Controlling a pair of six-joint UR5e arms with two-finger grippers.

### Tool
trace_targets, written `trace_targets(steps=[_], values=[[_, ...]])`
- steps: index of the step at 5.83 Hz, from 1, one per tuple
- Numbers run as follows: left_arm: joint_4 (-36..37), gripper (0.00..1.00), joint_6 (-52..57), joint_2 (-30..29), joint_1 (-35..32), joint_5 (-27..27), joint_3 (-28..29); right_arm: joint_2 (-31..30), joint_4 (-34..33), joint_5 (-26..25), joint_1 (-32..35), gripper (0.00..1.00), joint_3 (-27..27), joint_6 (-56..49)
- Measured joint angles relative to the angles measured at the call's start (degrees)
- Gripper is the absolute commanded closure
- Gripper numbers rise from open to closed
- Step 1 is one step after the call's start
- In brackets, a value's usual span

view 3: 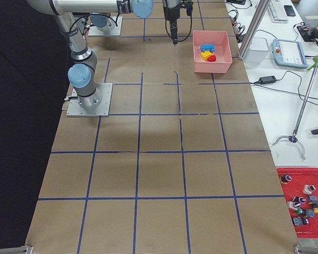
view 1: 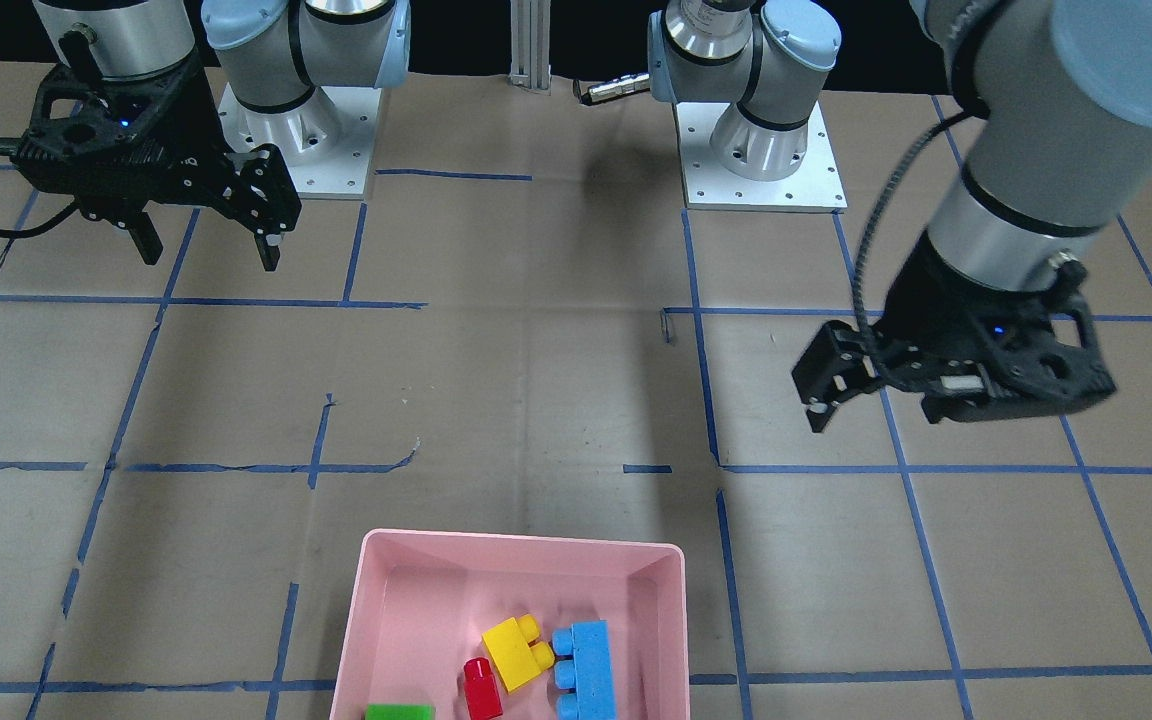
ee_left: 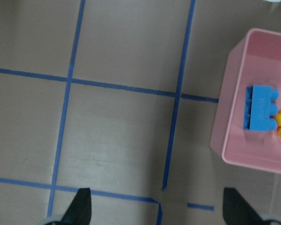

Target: Put all blocks into box

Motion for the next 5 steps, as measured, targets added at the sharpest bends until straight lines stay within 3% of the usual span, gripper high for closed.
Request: trace_targets(steps=[2,5], values=[[-0.25,0.0,0.16,3.87,-3.86,0.33,-3.9,0.05,-0.09,-0.01,0.0,0.0,0.06,-0.12],[-2.99,0.0,7.02,6.21,-3.66,0.6,-4.9,0.14,-0.15,-0.01,0.0,0.0,0.15,-0.22]])
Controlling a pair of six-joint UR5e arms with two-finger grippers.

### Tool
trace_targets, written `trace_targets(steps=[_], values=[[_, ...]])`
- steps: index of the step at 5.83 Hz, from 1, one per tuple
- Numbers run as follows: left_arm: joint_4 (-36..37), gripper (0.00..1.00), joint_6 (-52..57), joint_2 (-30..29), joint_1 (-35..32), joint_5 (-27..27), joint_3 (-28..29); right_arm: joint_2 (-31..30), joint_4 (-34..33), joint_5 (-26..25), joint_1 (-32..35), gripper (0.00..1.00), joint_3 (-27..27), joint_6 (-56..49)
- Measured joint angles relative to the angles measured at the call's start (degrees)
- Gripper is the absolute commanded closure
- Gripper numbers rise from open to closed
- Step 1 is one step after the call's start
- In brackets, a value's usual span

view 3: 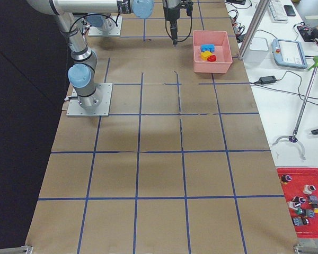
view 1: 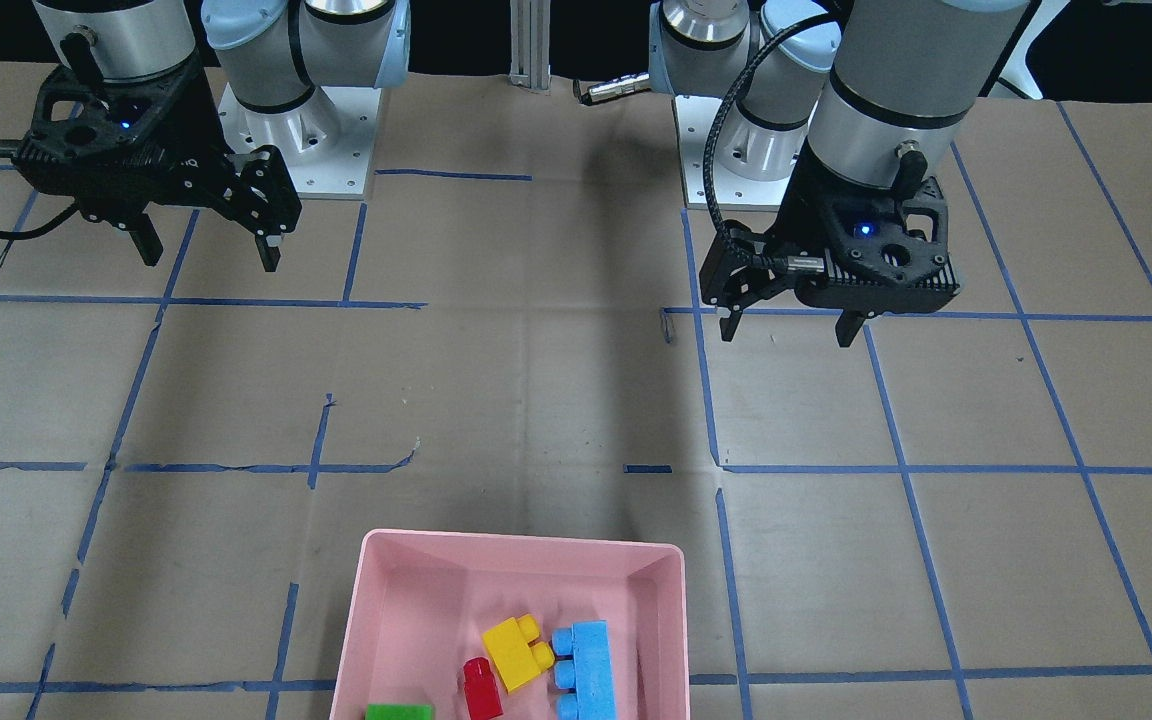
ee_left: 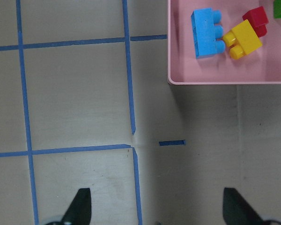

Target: Put all blocks into box

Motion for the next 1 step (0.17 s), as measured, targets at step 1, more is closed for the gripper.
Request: trace_targets(steps=[1], values=[[-0.25,0.0,1.47,0.41,0.79,-0.13,-0.06,0.03,0.02,0.0,0.0,0.0,0.01,-0.02]])
